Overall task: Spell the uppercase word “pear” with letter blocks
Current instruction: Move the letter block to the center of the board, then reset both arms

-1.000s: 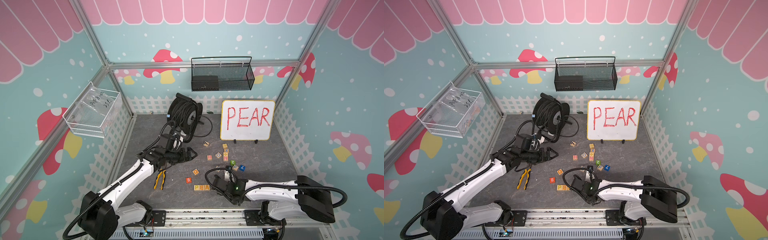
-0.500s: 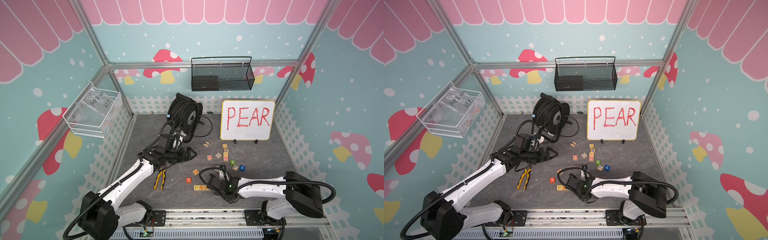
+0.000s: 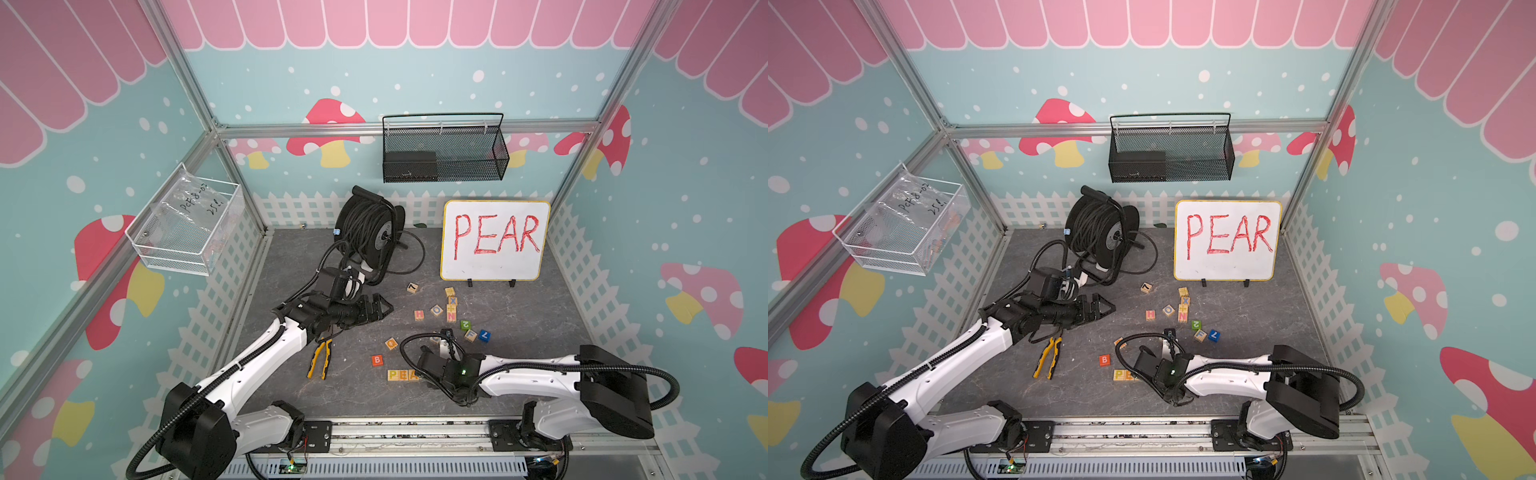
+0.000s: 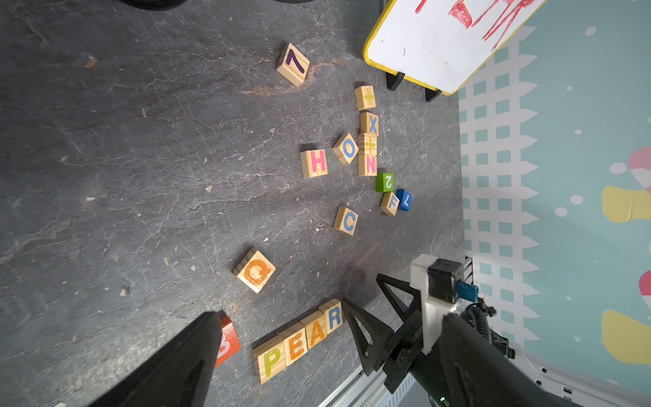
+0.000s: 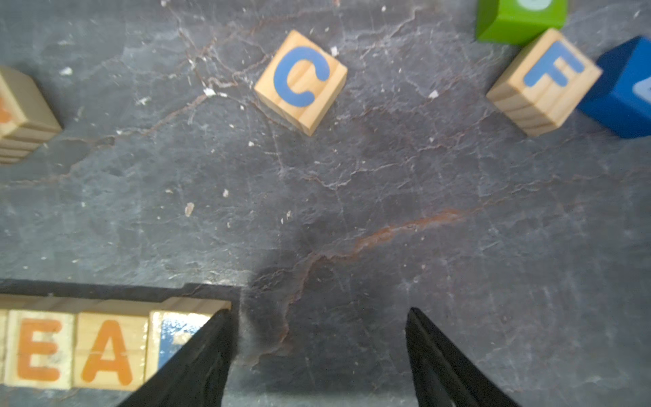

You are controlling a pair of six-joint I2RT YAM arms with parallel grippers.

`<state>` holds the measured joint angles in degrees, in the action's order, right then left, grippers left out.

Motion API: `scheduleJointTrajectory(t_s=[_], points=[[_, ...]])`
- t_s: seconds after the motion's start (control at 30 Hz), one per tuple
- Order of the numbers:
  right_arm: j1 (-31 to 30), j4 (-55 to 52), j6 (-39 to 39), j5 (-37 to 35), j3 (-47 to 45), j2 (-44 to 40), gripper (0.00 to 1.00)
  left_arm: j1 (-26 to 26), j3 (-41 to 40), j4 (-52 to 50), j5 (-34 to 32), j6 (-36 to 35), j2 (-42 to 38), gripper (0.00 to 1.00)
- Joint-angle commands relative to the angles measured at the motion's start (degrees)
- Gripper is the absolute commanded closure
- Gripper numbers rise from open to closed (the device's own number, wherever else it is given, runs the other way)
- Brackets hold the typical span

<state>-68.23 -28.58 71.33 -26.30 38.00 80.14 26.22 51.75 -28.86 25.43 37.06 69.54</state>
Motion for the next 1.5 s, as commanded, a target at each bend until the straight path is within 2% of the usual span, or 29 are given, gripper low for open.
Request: scheduleJointTrajectory(t_s=[0.0, 0.17, 0.43, 0.6, 0.73, 0.8, 0.93, 0.97, 1.13, 1.3, 1.47], points=[[0.7, -1.8, -0.5, -4.4, 0.4, -2.5, 0.19, -0.6, -0.7, 0.2, -1.6, -0.2, 0.2, 0.00], [5.3, -1.4, -5.7, -8.6, 1.6, -5.6, 0.15, -0.7, -1.0, 0.0, -6.4, -0.6, -0.4, 0.01], [19.5, 10.2, -27.6, -12.4, 2.2, -11.8, 0.11, -0.8, -2.7, 2.2, -16.0, -0.5, -1.4, 0.00], [29.7, 19.6, -41.2, -10.0, 0.7, -14.8, 0.09, -0.8, -3.0, 4.8, -26.7, -4.4, -2.8, 0.00], [38.0, 27.3, -49.0, -7.4, -1.1, -16.5, 0.08, -0.8, -3.1, 7.8, -40.0, -9.6, -5.0, 0.00], [42.0, 29.8, -51.2, -5.5, -1.9, -16.6, 0.07, -1.3, -4.5, 10.5, -46.3, -10.2, -7.0, 0.01], [50.1, 32.8, -53.5, -2.8, -4.0, -16.0, 0.07, -2.5, -9.8, 17.9, -51.1, -13.4, -11.8, 0.00], [51.6, 33.3, -53.7, -2.6, -4.7, -15.9, 0.07, -4.1, -11.0, 19.7, -52.7, -14.8, -13.1, 0.00], [59.7, 37.0, -53.5, -1.6, -8.1, -16.5, 0.06, -6.2, -20.7, 32.5, -62.3, -20.5, -19.6, 0.01], [65.8, 41.5, -51.3, -0.8, -11.7, -17.6, 0.06, -10.3, -31.4, 48.9, -66.3, -24.9, -22.8, 0.00], [67.6, 43.5, -50.0, -4.8, -13.1, -16.7, 0.06, -14.1, -34.3, 54.9, -67.1, -25.9, -17.6, 0.01]])
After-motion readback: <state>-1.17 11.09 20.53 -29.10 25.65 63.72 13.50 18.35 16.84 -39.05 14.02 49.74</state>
